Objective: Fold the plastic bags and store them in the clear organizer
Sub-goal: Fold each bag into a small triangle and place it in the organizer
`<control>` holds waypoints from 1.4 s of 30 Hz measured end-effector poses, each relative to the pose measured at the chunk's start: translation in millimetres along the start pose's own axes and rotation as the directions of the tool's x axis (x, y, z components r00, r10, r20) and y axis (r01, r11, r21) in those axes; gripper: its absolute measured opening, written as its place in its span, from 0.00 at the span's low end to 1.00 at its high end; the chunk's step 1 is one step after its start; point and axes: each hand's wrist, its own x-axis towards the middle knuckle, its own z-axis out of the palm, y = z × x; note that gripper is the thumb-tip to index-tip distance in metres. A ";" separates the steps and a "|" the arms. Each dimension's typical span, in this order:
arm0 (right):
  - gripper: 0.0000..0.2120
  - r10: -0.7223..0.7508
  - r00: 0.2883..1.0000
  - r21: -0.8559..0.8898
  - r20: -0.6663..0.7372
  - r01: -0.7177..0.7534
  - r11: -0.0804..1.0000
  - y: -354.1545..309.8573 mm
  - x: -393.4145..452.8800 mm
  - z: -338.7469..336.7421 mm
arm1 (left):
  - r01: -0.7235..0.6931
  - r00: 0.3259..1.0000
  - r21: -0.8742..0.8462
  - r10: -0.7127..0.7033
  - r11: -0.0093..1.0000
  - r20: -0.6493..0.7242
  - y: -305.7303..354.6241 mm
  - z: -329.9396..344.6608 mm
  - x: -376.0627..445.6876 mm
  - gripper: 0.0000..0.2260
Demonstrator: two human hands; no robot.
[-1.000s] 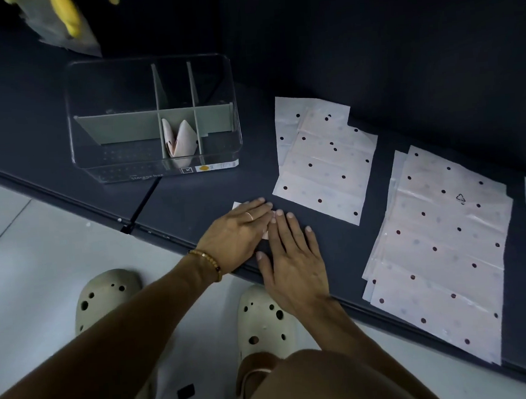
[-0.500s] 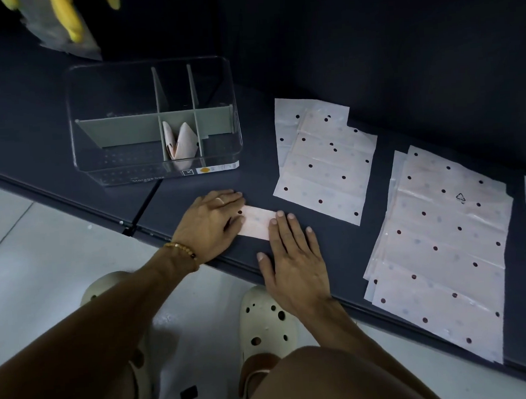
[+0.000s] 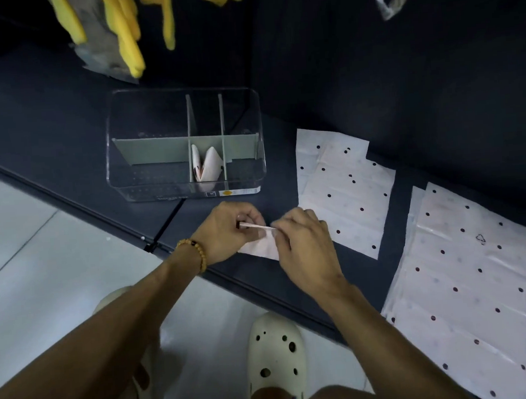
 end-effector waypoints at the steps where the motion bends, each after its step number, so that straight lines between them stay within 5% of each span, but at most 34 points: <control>1: 0.09 -0.042 0.998 0.003 0.038 0.042 0.999 -5.3 11.6 -5.7 | -0.011 0.999 -0.025 0.010 1.000 -0.034 0.4 -7.1 -0.7 0.05; 5: 0.07 -0.078 0.997 0.105 0.015 0.076 0.992 -21.2 50.1 -18.8 | -0.047 0.976 -0.198 0.003 0.979 -0.218 -4.7 -38.7 2.2 0.09; 8: 0.05 0.118 0.991 0.363 -0.058 -0.090 0.927 -28.4 70.2 -17.3 | -0.017 0.841 -0.254 -0.124 0.967 -0.527 -15.4 -60.6 13.1 0.07; 11: 0.05 0.402 0.915 0.662 -0.028 -0.284 0.694 -36.7 87.2 -9.7 | 0.136 0.698 -0.028 -0.116 0.990 -0.707 -22.4 -72.7 26.8 0.07; 13: 0.05 0.494 0.869 0.760 0.036 -0.344 0.551 -43.3 95.0 -3.9 | 0.258 0.677 0.243 0.005 0.935 -0.736 -21.0 -70.5 35.5 0.09; 16: 0.06 0.525 0.849 0.799 0.064 -0.359 0.483 -51.4 105.4 3.3 | 0.375 0.673 0.441 0.089 0.815 -0.735 -16.3 -65.3 48.3 0.16; 21: 0.08 0.473 0.875 0.690 0.105 -0.406 0.599 -59.7 122.2 10.9 | 0.389 0.698 0.322 -0.048 0.863 -0.715 -27.8 -75.9 50.7 0.10; 26: 0.04 0.367 0.917 0.282 -0.158 -0.314 0.906 -71.4 136.1 16.9 | 0.317 0.686 0.265 -0.027 0.911 -0.727 -32.5 -74.9 39.5 0.04; 30: 0.10 0.214 0.976 0.020 -0.045 -0.213 0.977 -88.1 142.9 31.9 | 0.275 0.705 0.238 -0.027 0.932 -0.708 -34.3 -75.2 38.6 0.05; 33: 0.13 0.176 0.984 0.191 0.036 -0.180 0.965 -88.7 143.8 32.0 | 0.247 0.744 0.232 -0.031 0.941 -0.667 -34.6 -79.0 35.1 0.05; 37: 0.10 0.213 0.974 0.345 -0.079 -0.174 0.922 -68.3 124.3 17.0 | 0.200 0.749 0.145 -0.056 0.969 -0.660 -24.2 -77.0 24.2 0.05; 42: 0.08 0.365 0.918 0.414 -0.157 -0.274 0.868 -11.3 82.6 -2.7 | 0.005 0.752 -0.328 -0.219 0.945 -0.621 7.2 -43.2 6.7 0.05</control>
